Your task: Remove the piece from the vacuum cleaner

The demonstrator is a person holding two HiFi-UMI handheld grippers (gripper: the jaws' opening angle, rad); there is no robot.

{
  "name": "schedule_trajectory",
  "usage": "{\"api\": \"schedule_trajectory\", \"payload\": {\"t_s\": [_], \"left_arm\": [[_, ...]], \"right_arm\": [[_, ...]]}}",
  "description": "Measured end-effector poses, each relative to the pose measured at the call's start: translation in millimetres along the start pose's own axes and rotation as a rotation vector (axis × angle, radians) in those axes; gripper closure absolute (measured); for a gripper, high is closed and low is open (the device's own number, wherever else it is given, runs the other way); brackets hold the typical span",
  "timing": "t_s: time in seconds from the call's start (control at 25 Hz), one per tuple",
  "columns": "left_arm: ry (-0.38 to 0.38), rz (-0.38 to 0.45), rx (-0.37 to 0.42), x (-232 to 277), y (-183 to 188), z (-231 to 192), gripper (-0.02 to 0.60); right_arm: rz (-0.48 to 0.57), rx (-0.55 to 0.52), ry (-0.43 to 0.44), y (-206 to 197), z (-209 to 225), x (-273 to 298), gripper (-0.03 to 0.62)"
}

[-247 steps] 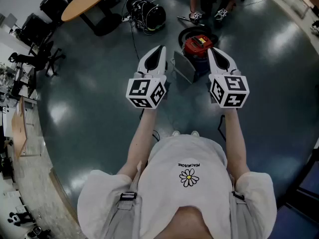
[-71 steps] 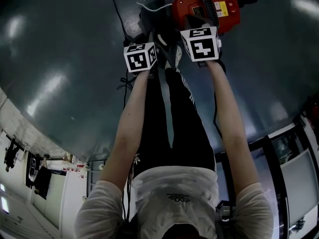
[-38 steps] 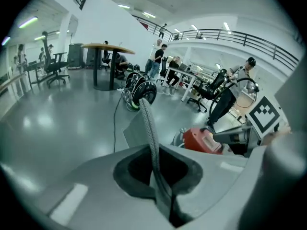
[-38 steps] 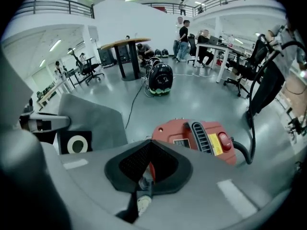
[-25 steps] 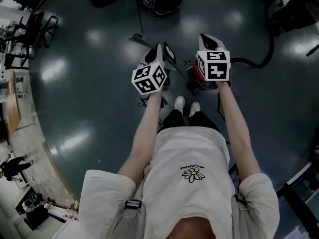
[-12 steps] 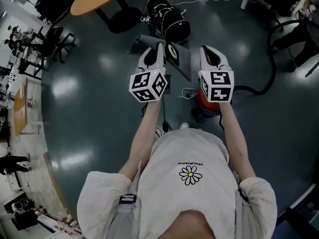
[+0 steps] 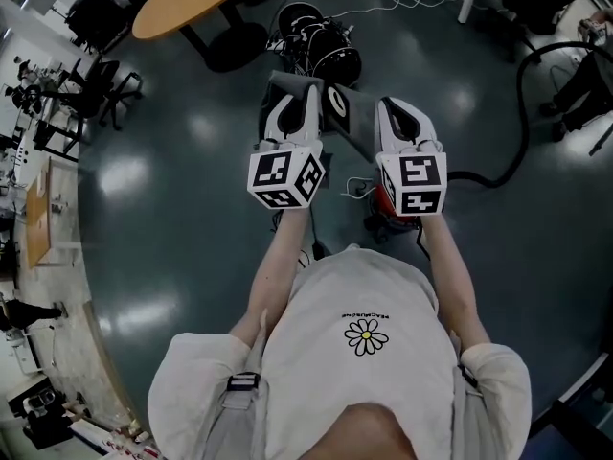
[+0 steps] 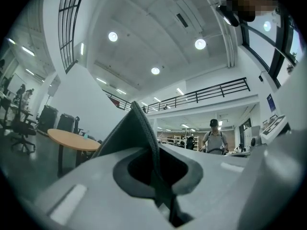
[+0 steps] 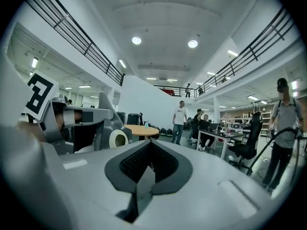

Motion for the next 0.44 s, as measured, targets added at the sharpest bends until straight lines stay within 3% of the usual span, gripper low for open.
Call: {"api": "schedule_trajectory", "payload": {"t_s": [0.24,0.44], "left_arm": [[-0.021,-0.010,0.001,3,1,5,0.563],[-0.026,-0.033,-0.003,-8,-13,9,0.564]], "right_arm": [[0.012,-0.008,-0.009,7,1,-1,0.572],[-0.012,-0.012,-0.005,-9,-8,-7,0.571]]}}
Point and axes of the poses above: the fingertips, and each gripper's own axes: x forward along the fingers, z to its right, y out of its top, the point moved 1 cm from there along -x, backward along the fingers, and after that the axes turned 6 degrees about -z, right-handed, at the moved point
